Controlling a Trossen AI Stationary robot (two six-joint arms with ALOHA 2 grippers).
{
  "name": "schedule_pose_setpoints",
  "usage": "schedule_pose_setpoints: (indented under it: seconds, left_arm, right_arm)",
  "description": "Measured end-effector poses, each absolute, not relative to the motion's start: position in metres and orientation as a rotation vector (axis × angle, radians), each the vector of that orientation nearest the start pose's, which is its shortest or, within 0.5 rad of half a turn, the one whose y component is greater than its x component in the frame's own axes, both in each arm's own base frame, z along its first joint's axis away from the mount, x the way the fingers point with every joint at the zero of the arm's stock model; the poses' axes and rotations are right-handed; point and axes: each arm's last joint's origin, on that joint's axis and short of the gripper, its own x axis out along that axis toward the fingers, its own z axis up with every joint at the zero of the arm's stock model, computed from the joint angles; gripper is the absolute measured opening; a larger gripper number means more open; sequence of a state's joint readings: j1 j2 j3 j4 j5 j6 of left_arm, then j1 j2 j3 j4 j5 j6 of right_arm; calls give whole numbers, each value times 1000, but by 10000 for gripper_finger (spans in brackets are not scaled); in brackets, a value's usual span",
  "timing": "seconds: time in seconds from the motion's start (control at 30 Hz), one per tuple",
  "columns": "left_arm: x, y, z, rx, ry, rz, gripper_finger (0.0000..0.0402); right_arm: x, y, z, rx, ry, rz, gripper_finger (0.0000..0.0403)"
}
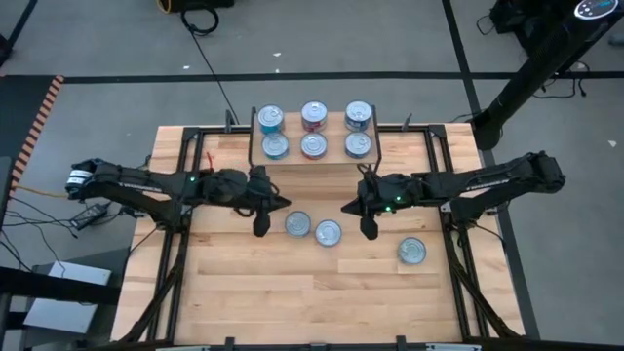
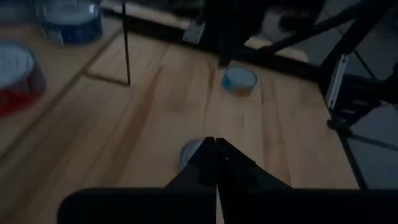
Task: Stack canned seafood by type on shelf
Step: Stack the blue tuna can on top of the other blue tuna can on the shelf
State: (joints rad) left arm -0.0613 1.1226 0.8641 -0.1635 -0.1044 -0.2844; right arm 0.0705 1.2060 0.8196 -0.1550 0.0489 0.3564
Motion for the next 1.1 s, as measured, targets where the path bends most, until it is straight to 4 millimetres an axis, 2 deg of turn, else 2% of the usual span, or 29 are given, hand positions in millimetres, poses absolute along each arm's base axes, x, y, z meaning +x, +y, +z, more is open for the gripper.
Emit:
schedule_pose_setpoints:
  seconds: [0.1, 0.17, 0.33, 0.43, 0.6, 0.83, 1.1]
  left_arm:
    - [233, -16, 280, -257, 480, 114, 1]
    - [227, -17, 278, -276, 452, 118, 1]
    - [215, -21, 252, -294, 483, 126, 1]
    - [214, -23, 247, -300, 448, 112, 1]
    - [212, -28, 237, -292, 541, 70, 1]
    - [212, -30, 237, -289, 542, 54, 6]
    - [215, -30, 232, -304, 564, 77, 10]
  right_arm:
    - [266, 22, 270, 321, 547, -86, 6]
    - [272, 25, 272, 318, 571, -99, 6]
    - [288, 33, 279, 307, 613, -112, 6]
    - [297, 38, 276, 308, 664, -112, 6]
    - [306, 48, 275, 296, 730, -107, 6]
    - [305, 49, 274, 313, 823, -128, 10]
    - [295, 50, 286, 349, 911, -145, 20]
